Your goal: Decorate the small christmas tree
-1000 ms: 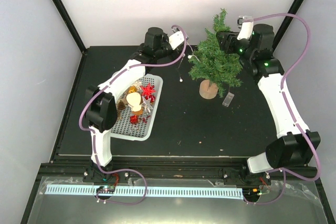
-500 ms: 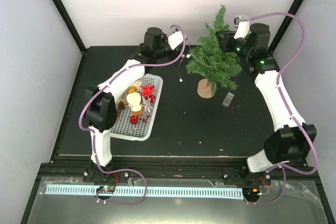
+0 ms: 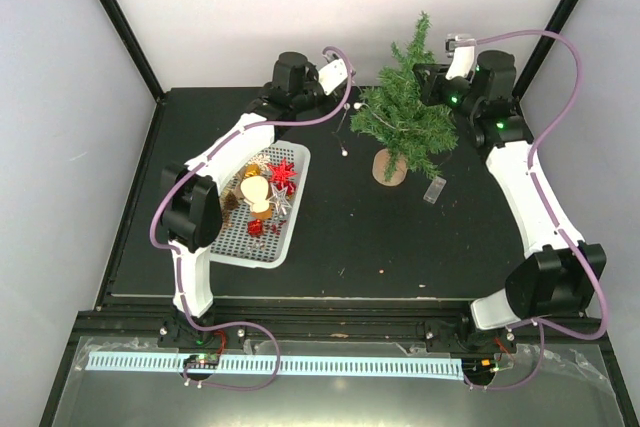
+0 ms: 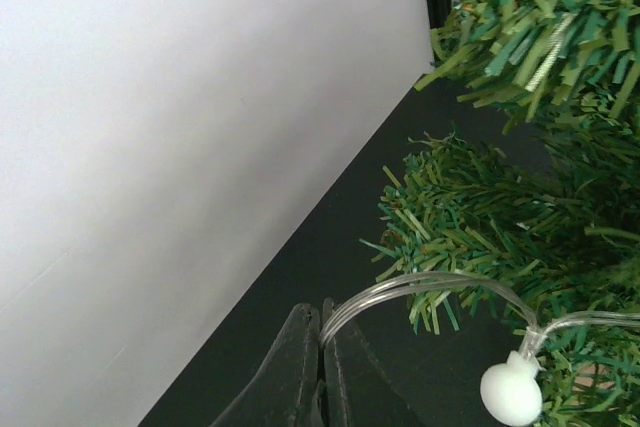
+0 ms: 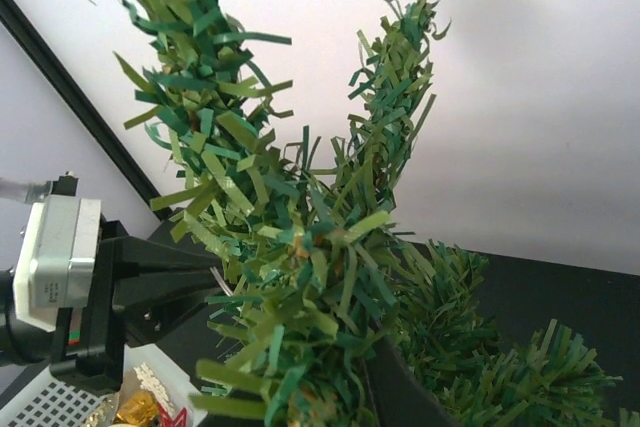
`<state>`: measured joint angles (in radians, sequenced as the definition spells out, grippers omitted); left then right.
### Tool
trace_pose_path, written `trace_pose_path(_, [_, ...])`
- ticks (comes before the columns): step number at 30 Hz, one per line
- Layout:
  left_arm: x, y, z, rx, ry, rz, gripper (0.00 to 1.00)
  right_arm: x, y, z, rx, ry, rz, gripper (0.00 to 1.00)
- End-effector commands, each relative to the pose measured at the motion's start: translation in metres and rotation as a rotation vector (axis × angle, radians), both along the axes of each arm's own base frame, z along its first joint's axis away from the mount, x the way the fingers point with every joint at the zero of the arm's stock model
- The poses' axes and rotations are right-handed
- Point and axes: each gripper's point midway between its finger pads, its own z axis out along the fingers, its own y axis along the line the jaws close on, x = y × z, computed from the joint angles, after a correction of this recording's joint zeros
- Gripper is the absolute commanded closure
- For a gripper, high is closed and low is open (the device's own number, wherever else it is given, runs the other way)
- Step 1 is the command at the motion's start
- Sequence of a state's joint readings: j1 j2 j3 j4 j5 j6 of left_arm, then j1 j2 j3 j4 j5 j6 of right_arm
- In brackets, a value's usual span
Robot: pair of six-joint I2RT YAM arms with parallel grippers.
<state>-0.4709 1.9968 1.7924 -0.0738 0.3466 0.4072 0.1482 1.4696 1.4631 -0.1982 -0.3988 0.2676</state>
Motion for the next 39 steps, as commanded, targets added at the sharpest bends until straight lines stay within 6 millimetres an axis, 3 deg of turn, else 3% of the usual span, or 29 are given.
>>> trace_pose_path(1, [-0.009, 0.006, 0.031, -0.039, -0.039, -0.007, 0.98, -0.016, 0.006, 0.020, 0.041, -0.033, 0.040, 0.99])
trace_pose_path(9, [-0.021, 0.013, 0.044, -0.036, -0.080, -0.012, 0.98, -0.043, 0.026, 0.035, 0.094, 0.003, 0.132, 0.99])
trace_pose_path(15, [-0.041, 0.022, 0.058, -0.021, -0.131, -0.024, 0.99, -0.073, 0.035, 0.046, 0.098, 0.017, 0.179, 0.99])
trace_pose_path(23, [-0.075, 0.034, 0.059, -0.011, -0.123, -0.055, 0.98, -0.119, 0.049, 0.061, 0.112, 0.018, 0.256, 0.99])
trace_pose_path(33, [-0.121, 0.041, 0.055, -0.039, -0.052, -0.123, 0.98, -0.172, 0.068, 0.044, 0.089, 0.052, 0.331, 0.99])
trace_pose_path(39, [-0.136, 0.036, 0.047, -0.067, -0.002, -0.158, 0.98, -0.189, 0.071, 0.033, 0.090, 0.058, 0.347, 0.99])
